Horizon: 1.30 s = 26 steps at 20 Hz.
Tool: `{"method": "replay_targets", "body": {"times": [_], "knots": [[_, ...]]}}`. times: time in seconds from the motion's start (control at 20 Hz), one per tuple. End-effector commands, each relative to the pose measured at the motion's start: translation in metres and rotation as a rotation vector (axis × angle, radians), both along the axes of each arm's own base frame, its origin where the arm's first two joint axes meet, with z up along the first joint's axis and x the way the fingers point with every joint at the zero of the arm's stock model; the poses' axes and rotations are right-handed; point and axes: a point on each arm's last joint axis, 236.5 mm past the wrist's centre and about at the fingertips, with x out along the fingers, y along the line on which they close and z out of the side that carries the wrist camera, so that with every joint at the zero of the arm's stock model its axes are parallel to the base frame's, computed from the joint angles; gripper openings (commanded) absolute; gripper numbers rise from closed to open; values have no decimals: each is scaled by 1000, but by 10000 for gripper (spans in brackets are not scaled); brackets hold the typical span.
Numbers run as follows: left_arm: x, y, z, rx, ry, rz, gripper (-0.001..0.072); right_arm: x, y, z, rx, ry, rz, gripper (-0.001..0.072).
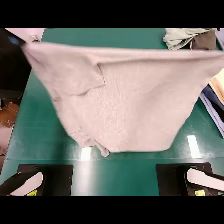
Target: Fold the shirts.
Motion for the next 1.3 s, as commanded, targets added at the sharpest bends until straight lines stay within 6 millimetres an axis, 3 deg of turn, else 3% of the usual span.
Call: {"method": "replay_targets", "body": {"times": [0.0, 0.15, 0.3, 0.5, 0.7, 0.8, 0.9, 1.1, 1.25], "knots": [[39, 4, -99, -34, 252, -4, 21, 31, 14, -87, 68, 254, 64, 9], [81, 12, -138, -28, 248, 12, 21, 77, 29, -132, 80, 256, 89, 10], [114, 14, -157, -44, 200, 19, 21, 122, 43, -160, 75, 179, 90, 9], [151, 27, -162, -51, 97, 90, 21, 167, 55, -171, 65, 52, 77, 9], [175, 40, -169, -52, 44, 158, 21, 187, 57, -178, 56, -1, 71, 9], [175, 39, -188, -49, 90, 147, 21, 184, 51, -190, 27, 31, 70, 9], [163, 34, -213, -28, 181, 102, 21, 169, 51, -211, 12, 109, 93, 9], [109, 43, -257, 130, 414, -14, 20, 131, 56, -257, 30, 282, 130, 9], [86, 55, -271, 211, 511, -41, 21, 118, 64, -278, 38, 337, 141, 10]]}}
